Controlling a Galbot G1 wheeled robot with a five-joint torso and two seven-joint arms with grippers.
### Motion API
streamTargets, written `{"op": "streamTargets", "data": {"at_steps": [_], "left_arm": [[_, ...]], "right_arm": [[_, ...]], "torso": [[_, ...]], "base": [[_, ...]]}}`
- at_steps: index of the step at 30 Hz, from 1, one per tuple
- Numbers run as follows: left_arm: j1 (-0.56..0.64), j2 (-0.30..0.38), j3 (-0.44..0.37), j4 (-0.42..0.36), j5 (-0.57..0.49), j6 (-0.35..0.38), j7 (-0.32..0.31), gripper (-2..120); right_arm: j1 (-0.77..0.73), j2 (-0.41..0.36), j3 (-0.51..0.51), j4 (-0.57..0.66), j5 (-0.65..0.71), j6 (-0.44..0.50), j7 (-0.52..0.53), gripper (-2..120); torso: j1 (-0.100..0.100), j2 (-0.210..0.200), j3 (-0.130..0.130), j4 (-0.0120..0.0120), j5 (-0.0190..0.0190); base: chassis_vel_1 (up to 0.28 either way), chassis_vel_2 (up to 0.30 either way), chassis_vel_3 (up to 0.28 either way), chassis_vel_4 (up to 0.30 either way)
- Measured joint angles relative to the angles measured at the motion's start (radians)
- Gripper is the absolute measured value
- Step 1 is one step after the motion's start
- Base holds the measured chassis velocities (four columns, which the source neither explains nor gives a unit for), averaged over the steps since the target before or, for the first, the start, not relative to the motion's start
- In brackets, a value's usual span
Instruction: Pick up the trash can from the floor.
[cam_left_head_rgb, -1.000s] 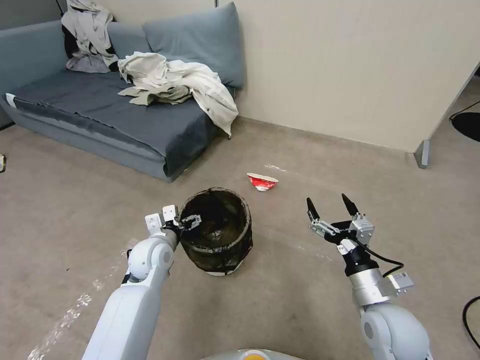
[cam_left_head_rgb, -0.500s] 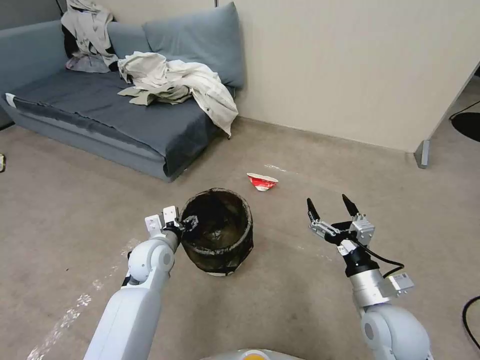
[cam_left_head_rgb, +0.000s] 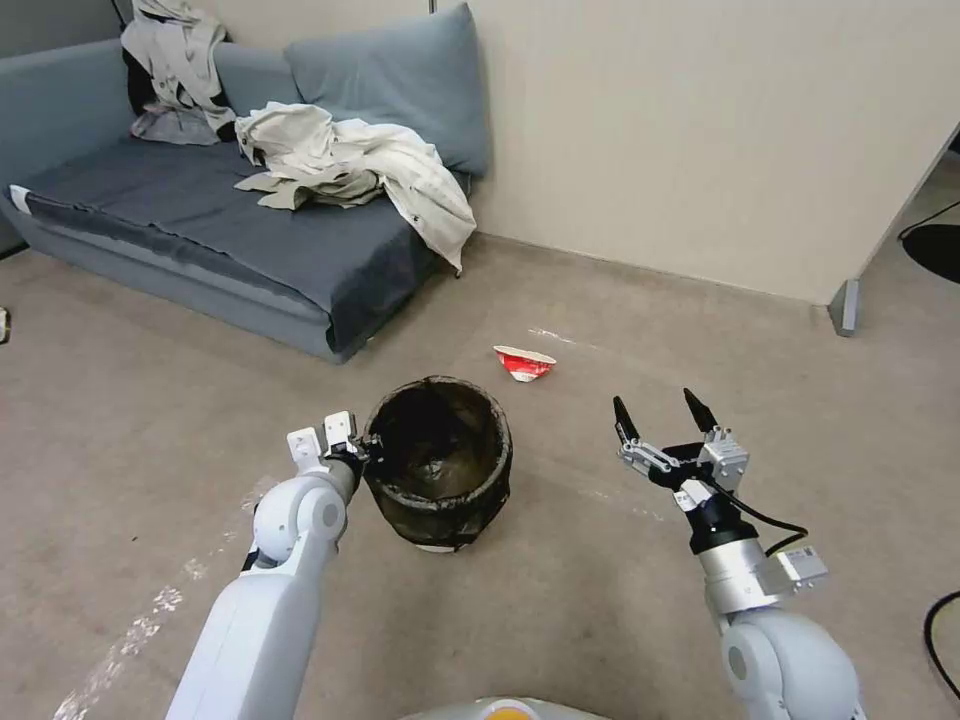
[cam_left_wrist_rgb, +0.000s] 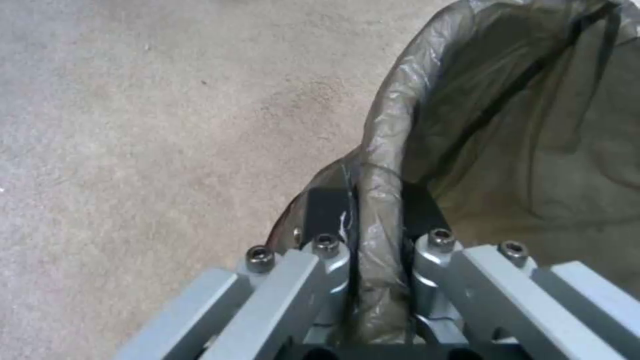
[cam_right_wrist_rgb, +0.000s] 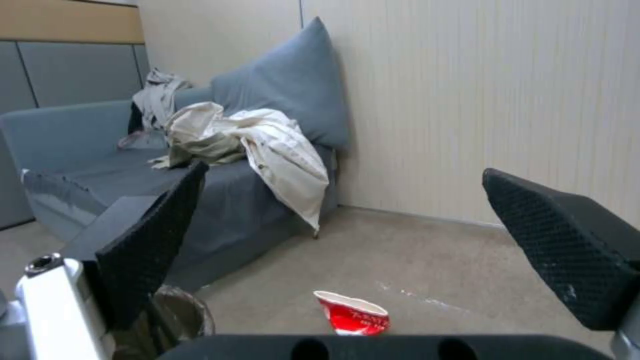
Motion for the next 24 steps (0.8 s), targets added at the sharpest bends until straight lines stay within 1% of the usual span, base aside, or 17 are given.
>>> {"op": "streamTargets", "data": {"at_steps": [5,13,17,18,20,21,24], "left_arm": [[0.001,0.0,0.0,-0.002,0.0,0.0,0.0,5],[0.015,0.0,-0.009,-0.035,-0.004,-0.017,0.0,4],[0.029,0.003,-0.018,-0.079,-0.02,-0.029,0.001,4],[0.029,0.003,-0.018,-0.079,-0.02,-0.029,0.001,4],[0.038,0.006,-0.023,-0.116,-0.028,-0.029,0.0,4],[0.038,0.006,-0.023,-0.116,-0.028,-0.029,0.0,4],[0.061,0.017,-0.032,-0.182,-0.048,-0.022,-0.008,4]], "right_arm": [[0.0,0.0,0.0,-0.001,-0.001,0.0,0.0,100],[-0.004,0.0,-0.001,-0.001,-0.003,0.001,-0.001,100],[-0.006,0.0,-0.003,0.004,-0.006,0.001,-0.001,100],[-0.006,0.0,-0.003,0.004,-0.006,0.001,-0.001,100],[-0.007,-0.001,-0.003,0.008,-0.006,0.001,-0.001,100],[-0.007,-0.001,-0.003,0.008,-0.006,0.001,-0.001,100],[-0.009,-0.003,-0.003,0.015,-0.007,0.0,-0.002,100]], "torso": [[0.0,0.0,0.0,0.0,0.0001],[0.0,0.0,0.0,0.0,0.0003],[0.0,0.0,0.0,0.0,0.0003],[0.0,0.0,0.0,0.0,0.0003],[0.0,0.0,0.0,0.0001,0.0004],[0.0,0.0,0.0,0.0001,0.0004],[0.0,0.0,0.0,0.0001,0.0003]], "base": [[0.0,0.0,0.0,0.0],[0.0,0.0,0.0,0.0],[0.0,0.0,0.0,0.0],[0.0,0.0,0.0,0.0],[0.0,0.0,0.0,0.0],[0.0,0.0,0.0,0.0],[0.0,0.0,0.0,0.0]]}}
